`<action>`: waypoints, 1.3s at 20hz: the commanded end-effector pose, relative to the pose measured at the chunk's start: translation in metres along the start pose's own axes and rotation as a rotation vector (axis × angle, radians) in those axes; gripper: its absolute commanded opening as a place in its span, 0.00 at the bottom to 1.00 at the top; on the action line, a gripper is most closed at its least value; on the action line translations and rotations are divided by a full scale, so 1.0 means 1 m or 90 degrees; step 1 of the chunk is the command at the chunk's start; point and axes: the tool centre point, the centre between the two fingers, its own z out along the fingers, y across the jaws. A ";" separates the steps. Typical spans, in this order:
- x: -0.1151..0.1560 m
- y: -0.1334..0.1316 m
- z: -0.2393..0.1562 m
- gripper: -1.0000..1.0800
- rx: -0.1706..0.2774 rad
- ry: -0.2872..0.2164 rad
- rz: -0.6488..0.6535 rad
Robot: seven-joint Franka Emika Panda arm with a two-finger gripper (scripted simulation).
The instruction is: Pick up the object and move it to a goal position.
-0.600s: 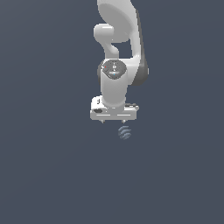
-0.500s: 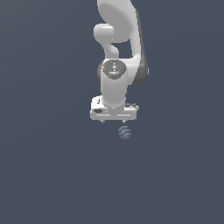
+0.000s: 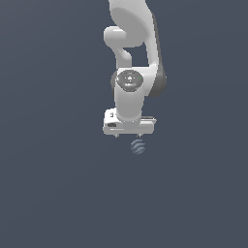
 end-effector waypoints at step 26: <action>0.001 -0.049 0.047 0.96 -0.014 0.032 -0.266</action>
